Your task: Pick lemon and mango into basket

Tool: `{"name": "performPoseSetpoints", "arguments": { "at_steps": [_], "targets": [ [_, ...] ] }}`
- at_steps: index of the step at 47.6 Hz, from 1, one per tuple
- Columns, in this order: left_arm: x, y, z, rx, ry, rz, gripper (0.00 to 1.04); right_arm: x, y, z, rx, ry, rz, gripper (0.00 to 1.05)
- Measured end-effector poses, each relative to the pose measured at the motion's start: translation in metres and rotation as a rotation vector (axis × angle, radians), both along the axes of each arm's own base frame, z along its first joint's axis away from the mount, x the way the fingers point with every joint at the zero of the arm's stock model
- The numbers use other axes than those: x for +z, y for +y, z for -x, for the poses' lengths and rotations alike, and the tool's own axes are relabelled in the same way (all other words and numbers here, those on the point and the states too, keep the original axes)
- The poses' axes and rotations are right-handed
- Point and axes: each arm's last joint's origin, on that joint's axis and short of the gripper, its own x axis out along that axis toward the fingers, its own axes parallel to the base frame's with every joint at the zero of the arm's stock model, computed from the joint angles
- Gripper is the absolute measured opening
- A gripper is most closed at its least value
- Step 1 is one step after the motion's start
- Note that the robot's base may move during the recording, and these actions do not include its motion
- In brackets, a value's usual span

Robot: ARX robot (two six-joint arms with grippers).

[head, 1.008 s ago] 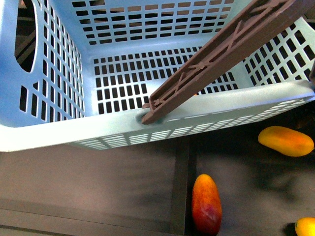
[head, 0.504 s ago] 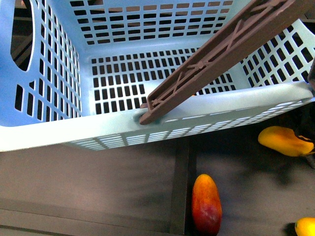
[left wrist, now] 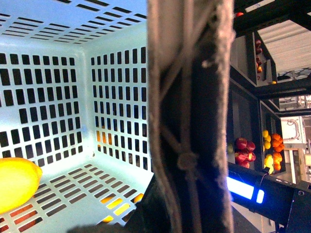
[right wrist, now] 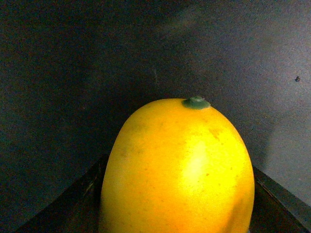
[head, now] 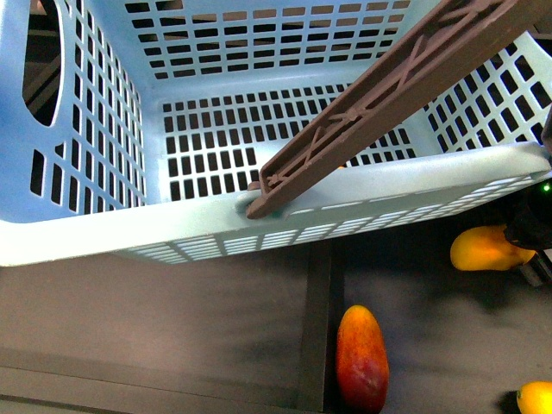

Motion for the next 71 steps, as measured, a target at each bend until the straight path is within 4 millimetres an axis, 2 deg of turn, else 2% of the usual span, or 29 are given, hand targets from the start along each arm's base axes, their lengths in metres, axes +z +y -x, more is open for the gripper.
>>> {"name": "performPoseSetpoints", "arguments": {
  "at_steps": [4,9,13,20,28,31,33,36,40,44,45,48,53,60,71],
  "targets": [
    [0.000,0.000,0.000,0.000,0.000,0.000,0.04,0.002,-0.004,0.007,0.016,-0.005,0.010,0.65],
    [0.000,0.000,0.000,0.000,0.000,0.000,0.04,0.015,-0.016,0.020,0.041,-0.034,0.031,0.64],
    [0.000,0.000,0.000,0.000,0.000,0.000,0.04,0.033,-0.029,0.028,0.072,-0.071,0.063,0.64],
    [0.000,0.000,0.000,0.000,0.000,0.000,0.04,0.075,-0.056,0.047,0.131,-0.157,0.126,0.63],
    [0.000,0.000,0.000,0.000,0.000,0.000,0.04,0.145,-0.094,0.089,0.214,-0.264,0.211,0.63],
    [0.000,0.000,0.000,0.000,0.000,0.000,0.04,0.173,-0.100,0.106,0.273,-0.307,0.254,0.63],
    [0.000,0.000,0.000,0.001,-0.001,-0.001,0.04,0.182,-0.099,0.111,0.297,-0.323,0.266,0.63],
    [0.000,0.000,0.000,0.003,-0.001,-0.001,0.04,0.204,-0.094,0.122,0.361,-0.359,0.297,0.63],
    [0.000,0.000,0.000,0.000,-0.001,-0.001,0.04,0.236,-0.076,0.138,0.482,-0.415,0.372,0.63],
    [0.000,0.000,0.000,-0.004,0.001,0.002,0.04,0.268,-0.050,0.151,0.574,-0.503,0.443,0.63],
    [0.000,0.000,0.000,-0.004,0.001,0.002,0.04,0.282,-0.040,0.156,0.595,-0.551,0.473,0.63],
    [0.000,0.000,0.000,-0.004,0.001,0.002,0.04,0.297,-0.027,0.161,0.619,-0.609,0.507,0.63],
    [0.000,0.000,0.000,0.003,-0.001,-0.002,0.04,0.328,0.006,0.170,0.676,-0.738,0.583,0.63],
    [0.000,0.000,0.000,0.002,-0.001,-0.001,0.04,0.339,0.039,0.165,0.723,-0.790,0.622,0.63],
    [0.000,0.000,0.000,0.002,-0.001,-0.001,0.04,0.328,0.092,0.146,0.858,-0.787,0.617,0.63]
  ]
}}
